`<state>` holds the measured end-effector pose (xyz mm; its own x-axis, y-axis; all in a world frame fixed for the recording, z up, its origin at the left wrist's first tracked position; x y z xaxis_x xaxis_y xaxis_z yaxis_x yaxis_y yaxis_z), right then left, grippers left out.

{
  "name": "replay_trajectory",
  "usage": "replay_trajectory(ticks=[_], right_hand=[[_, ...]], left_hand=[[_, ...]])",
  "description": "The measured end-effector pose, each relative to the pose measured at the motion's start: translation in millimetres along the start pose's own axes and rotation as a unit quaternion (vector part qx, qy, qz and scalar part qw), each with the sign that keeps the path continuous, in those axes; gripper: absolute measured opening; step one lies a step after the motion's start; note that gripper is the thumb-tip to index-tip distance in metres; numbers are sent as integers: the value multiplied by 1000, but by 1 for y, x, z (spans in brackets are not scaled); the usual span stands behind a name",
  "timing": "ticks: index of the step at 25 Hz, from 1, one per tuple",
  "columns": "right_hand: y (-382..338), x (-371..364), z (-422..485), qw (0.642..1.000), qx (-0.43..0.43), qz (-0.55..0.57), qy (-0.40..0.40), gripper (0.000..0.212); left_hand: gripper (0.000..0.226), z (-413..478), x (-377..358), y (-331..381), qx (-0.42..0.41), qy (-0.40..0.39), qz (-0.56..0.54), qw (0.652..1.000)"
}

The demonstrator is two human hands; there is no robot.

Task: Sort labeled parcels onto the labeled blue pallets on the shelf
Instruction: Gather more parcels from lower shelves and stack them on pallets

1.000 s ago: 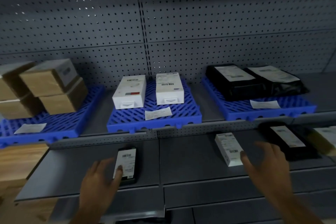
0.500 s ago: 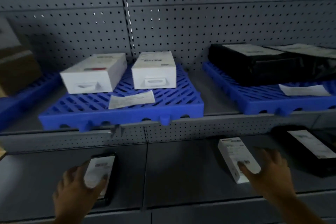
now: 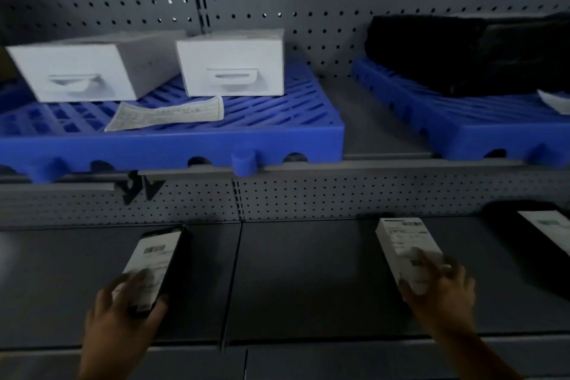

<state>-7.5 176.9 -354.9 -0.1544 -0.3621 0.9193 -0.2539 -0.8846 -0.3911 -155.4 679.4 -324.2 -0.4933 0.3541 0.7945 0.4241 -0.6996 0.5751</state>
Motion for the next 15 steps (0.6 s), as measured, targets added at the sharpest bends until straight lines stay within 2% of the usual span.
replay_trajectory(ticks=[2,6,15], right_hand=[[-6,8,-10,999,19,22,14,84],[-28,50,-43,999,32,34,11,85],[-46,172,-170,985,-16,127,114,80]], left_hand=[[66,-12,5,24,-44,2,-19,999],[87,-40,37,75,-98,31,-59,993],[72,-113,99,112,-156,-17,-10,988]])
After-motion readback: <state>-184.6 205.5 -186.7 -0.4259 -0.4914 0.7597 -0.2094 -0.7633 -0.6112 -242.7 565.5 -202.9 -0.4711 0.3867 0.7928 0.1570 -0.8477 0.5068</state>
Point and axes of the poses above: each hand's wrist, its own z-axis towards the middle knuckle, its own x-axis out of the back of the hand, y = z × x, the point moved 3 cm from there along z, towards the middle knuckle, and after that the axes turned 3 degrees about -x, right-handed, at the moved point
